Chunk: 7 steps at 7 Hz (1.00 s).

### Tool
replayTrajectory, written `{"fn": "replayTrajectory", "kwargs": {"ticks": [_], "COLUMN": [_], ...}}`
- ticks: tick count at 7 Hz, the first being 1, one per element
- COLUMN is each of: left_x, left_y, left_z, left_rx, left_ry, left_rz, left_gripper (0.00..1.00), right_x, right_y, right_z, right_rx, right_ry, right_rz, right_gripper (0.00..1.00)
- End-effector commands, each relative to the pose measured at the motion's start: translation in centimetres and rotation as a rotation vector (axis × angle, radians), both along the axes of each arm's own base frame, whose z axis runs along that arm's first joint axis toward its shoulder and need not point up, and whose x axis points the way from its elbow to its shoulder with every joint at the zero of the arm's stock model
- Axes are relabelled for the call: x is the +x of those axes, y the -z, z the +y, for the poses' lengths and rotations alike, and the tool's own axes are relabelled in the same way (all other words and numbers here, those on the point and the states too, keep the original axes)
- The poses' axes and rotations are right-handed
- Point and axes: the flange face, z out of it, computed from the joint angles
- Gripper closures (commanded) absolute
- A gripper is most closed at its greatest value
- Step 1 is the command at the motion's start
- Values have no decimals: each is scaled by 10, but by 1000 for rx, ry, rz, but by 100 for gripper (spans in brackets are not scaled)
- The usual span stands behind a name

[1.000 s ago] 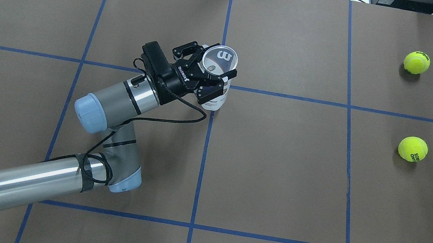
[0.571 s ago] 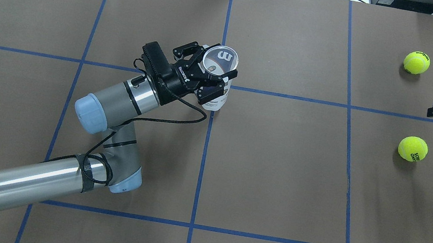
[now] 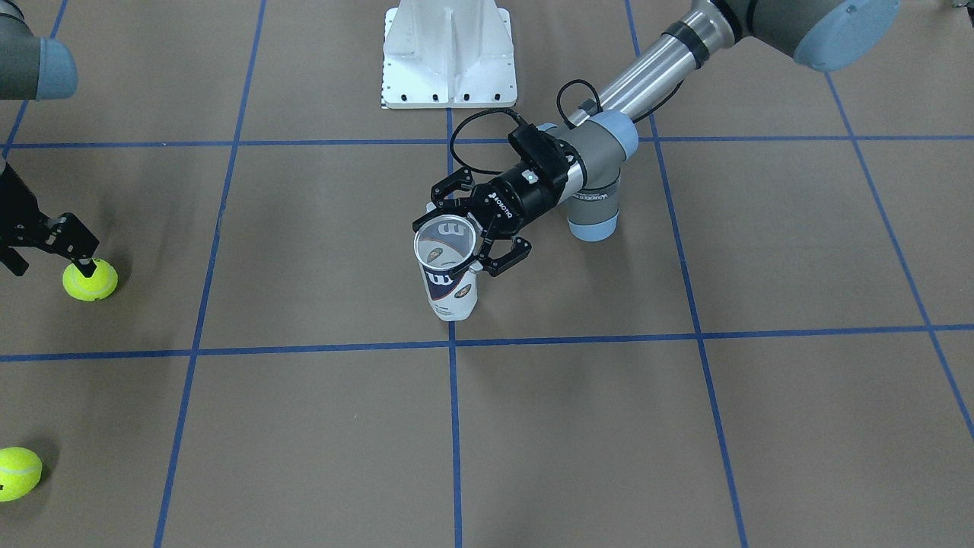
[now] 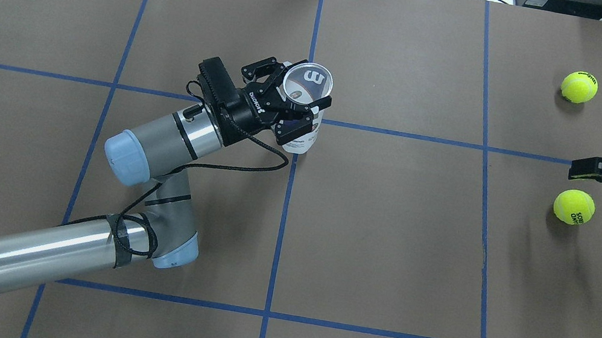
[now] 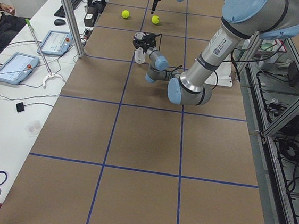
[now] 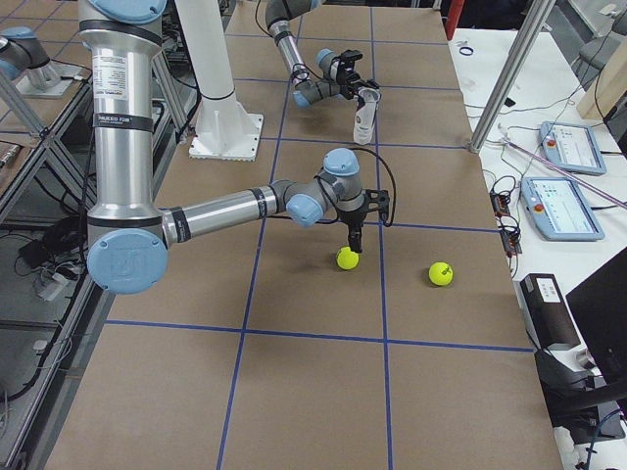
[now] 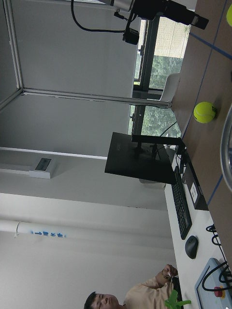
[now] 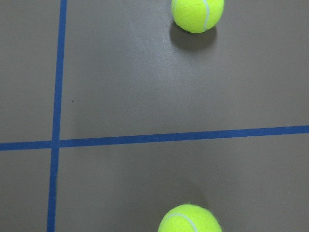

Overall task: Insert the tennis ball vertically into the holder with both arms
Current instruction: 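Reach the right gripper to the nearer yellow tennis ball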

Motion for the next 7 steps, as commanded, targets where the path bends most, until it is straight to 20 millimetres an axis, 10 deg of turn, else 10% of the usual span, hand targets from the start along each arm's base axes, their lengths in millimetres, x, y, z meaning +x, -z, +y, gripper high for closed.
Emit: {"fn": "replayTrajectory", "kwargs": {"ticks": [1,7], "left_x": [1,0], "left_y": [1,0], "left_z": [0,-1], "left_rx": [0,-1], "left_ry": [1,3], "left_rz": [-2,-4], "left_gripper": [20,20], "right_x": [-17,-41], "right_y": [-17,-41], "right_z": [4,27], "right_rx": [16,18], "right_ry": [-10,18], "right_rz": [-10,63], "right_gripper": [1,1]}}
